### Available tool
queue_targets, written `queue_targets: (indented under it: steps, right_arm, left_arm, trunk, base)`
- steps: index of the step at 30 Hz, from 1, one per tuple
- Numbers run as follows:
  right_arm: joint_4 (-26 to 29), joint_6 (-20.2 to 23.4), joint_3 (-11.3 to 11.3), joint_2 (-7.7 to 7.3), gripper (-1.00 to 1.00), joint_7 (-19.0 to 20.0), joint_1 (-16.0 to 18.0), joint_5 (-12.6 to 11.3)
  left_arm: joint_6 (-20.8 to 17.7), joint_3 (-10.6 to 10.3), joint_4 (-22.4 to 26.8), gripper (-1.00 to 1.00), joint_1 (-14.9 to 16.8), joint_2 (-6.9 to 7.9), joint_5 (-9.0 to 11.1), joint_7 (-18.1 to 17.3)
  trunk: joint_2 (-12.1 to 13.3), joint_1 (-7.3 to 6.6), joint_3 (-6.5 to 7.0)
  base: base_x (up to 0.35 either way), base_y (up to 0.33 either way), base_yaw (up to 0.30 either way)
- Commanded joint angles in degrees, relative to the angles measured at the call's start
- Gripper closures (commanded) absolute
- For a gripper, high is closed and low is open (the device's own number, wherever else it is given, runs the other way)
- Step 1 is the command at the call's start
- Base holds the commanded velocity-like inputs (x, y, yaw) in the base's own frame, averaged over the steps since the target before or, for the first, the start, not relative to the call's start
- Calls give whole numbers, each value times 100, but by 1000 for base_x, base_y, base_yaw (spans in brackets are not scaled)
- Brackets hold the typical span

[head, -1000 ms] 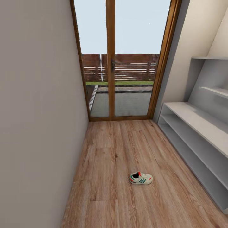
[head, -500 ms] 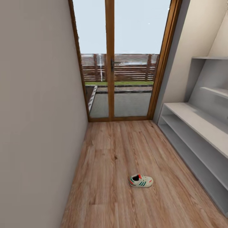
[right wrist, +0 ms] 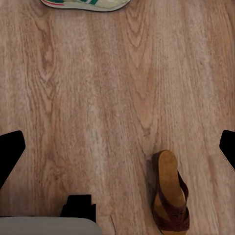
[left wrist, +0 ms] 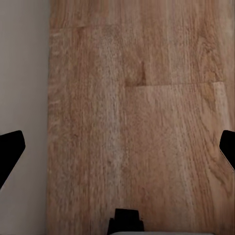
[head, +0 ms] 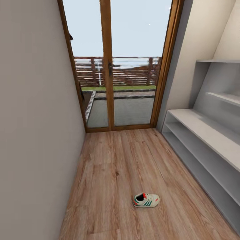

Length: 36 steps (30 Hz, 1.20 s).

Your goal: Pick up the two gym shoes and the two sandals from the corridor floor and place them onto the hallstand (shoe rack) in the corridor, making sure they are on the rack and not on the floor. Arrange them so the two gym shoes are next to each other and the two sandals are next to each other.

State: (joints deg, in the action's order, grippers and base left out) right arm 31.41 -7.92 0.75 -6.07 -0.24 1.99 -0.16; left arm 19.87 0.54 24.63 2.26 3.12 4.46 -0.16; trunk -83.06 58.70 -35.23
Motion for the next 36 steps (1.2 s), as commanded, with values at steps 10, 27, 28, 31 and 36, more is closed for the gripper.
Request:
queue_targets:
  steps: [10,27,28,31,36]
  right_arm:
    - [4,-22,4,1,-100,-2,3,-2]
    - [6,-17,4,1,-100,-2,3,-2]
    - [6,-17,4,1,-100,-2,3,-2]
    - [6,-17,4,1,-100,-2,3,-2]
    - [6,-17,4,1,-100,-2,3,-2]
  left_arm:
    - [17,-11,-3,-100,3,4,46,-2]
    - [17,-11,-2,-100,3,-4,46,-2]
    - [17,-10,-2,-100,3,-6,46,-2]
    - [17,-13,-2,-100,3,-10,46,-2]
    - [21,-18,-2,-100,3,-13,46,-2]
  trunk:
    - [-2,3,-5]
    - [-2,3,-5]
    - [-2,3,-5]
    - [-2,3,-5]
    - [-2,3,-5]
  base:
    - [339,0,-4]
    - [340,0,-51]
    - [340,0,-262]
    - [340,0,-276]
    - [340,0,-293]
